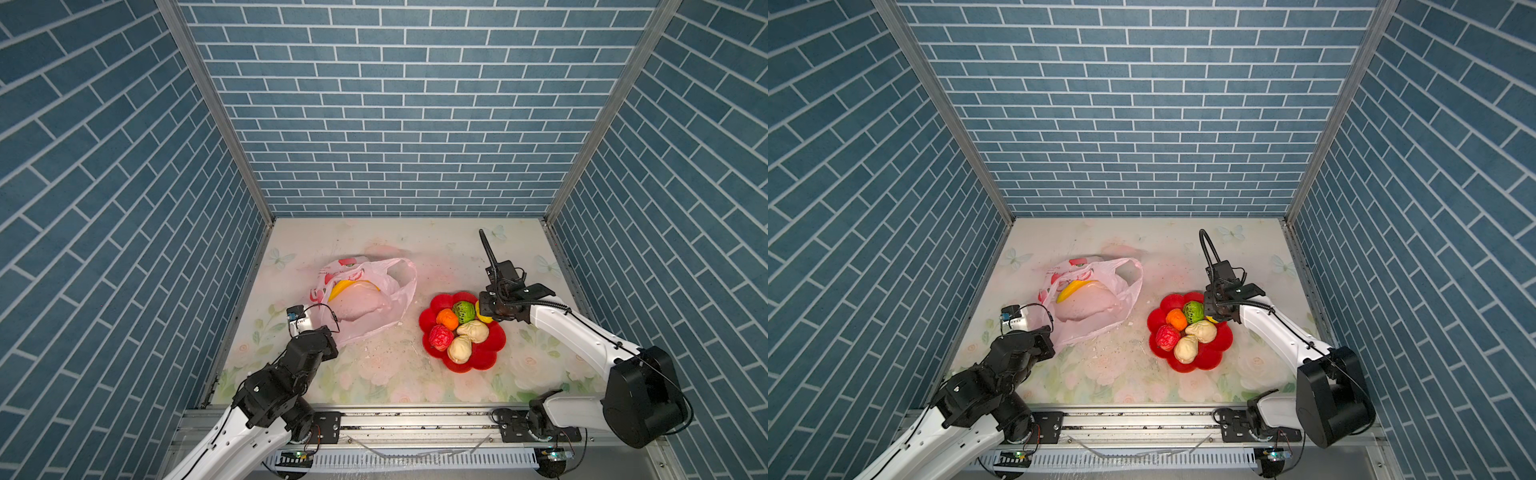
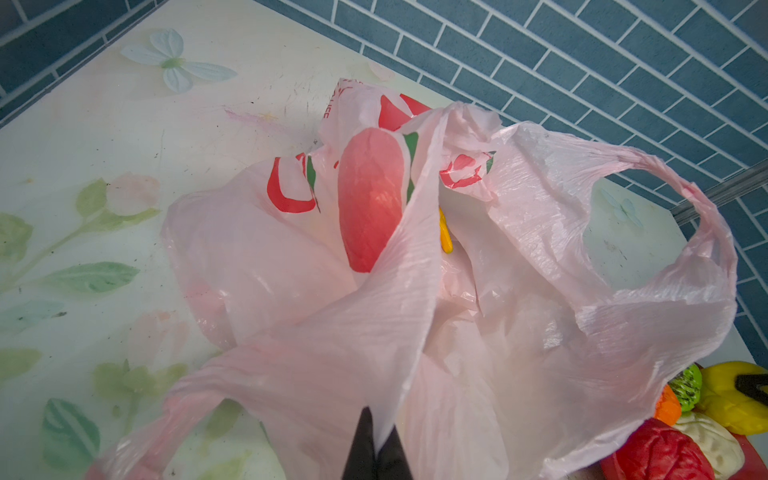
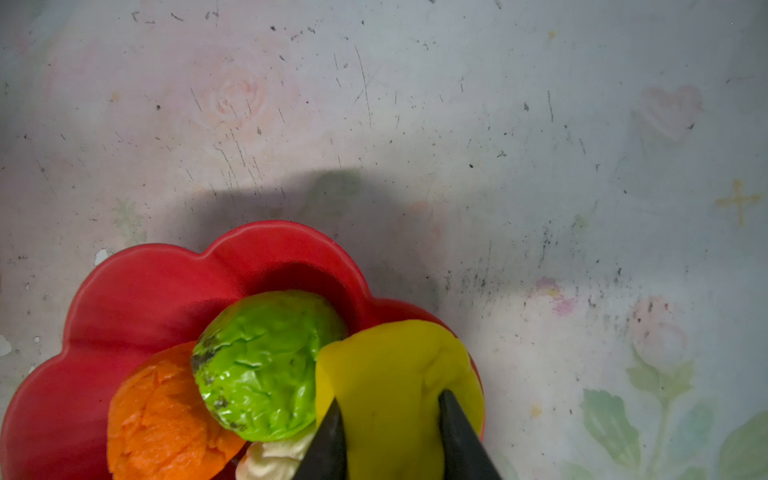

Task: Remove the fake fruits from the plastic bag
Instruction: 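Lower the yellow fruit onto the red plate and open the right gripper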

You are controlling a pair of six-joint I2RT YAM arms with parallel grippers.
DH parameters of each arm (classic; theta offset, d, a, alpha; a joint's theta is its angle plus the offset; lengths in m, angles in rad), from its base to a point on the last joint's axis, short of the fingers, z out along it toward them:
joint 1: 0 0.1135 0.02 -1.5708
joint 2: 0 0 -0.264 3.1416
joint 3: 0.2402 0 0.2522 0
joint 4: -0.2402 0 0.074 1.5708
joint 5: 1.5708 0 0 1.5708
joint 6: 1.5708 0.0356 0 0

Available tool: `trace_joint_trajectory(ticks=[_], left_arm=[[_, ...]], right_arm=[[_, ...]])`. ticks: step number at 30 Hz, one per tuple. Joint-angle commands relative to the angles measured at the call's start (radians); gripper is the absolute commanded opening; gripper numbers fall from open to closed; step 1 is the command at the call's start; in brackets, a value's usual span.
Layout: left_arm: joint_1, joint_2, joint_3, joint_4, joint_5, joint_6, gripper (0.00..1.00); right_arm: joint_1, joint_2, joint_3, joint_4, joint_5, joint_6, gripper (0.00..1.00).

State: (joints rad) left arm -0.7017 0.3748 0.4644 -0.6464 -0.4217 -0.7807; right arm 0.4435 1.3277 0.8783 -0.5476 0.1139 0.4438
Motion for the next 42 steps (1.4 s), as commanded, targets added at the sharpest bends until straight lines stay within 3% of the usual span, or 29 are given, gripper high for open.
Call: trace_joint_trajectory(ticks=[1,7,19,33,42], left_arm=[[-0.003,-0.010,-0.012,-0.021,-0.002,0.007,0.00],[-0.002,-0.010,-0.012,-0.023,-0.003,0.006,0.00],[-0.003,-0.005,-0.012,-0.023,-0.002,0.006,0.00],[-0.002,0.011,0.005,-0.030,-0.007,0.013,0.00],[-0.002,0.061,0.036,-0.029,0.006,0.041,0.01]], right_arm=[[-0.008,0.011,-0.027,0.007,-0.002,-0.017,0.18],[-0.009,0.023,-0.027,0.006,-0.004,-0.014,0.25],[-0.010,0.025,-0.020,-0.002,-0.004,-0.011,0.54],[-0.009,-0.038,0.015,-0.034,-0.040,0.008,0.71],[-0.009,-0.126,0.022,-0.057,-0.035,0.013,0.74]])
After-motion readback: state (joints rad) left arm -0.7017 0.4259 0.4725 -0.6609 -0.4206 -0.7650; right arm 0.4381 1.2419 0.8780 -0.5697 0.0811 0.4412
